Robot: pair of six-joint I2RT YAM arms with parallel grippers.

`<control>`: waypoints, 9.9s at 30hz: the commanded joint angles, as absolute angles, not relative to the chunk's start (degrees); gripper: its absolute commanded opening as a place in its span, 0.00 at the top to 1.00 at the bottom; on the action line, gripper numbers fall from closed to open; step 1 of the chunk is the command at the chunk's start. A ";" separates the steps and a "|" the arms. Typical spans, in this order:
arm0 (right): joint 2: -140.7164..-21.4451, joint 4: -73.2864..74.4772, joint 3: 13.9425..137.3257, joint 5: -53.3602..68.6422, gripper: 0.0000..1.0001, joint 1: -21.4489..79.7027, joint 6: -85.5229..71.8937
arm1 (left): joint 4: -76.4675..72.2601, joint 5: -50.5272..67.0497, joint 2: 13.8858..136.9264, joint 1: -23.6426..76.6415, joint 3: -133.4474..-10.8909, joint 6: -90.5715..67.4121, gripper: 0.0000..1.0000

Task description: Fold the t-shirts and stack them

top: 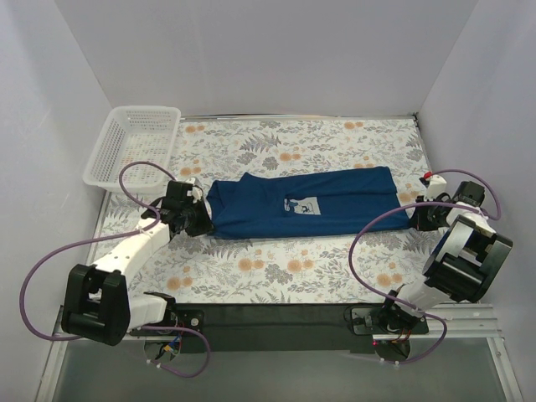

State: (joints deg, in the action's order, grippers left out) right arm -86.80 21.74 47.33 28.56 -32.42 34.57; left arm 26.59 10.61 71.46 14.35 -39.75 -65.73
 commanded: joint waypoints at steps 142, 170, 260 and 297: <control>-125.07 26.54 95.80 36.74 0.99 -17.93 23.12 | 17.32 14.24 100.89 5.98 -66.35 -69.08 1.00; -121.90 13.45 87.01 35.86 0.99 -17.84 17.85 | -2.11 13.27 114.95 4.48 -73.38 -67.67 1.00; -88.59 33.49 54.05 36.21 0.49 -28.83 42.80 | 15.29 11.08 95.10 6.15 -55.11 -50.27 0.59; -95.89 30.24 53.88 35.51 0.55 -27.07 33.93 | 16.61 12.22 92.11 6.59 -54.05 -49.92 1.00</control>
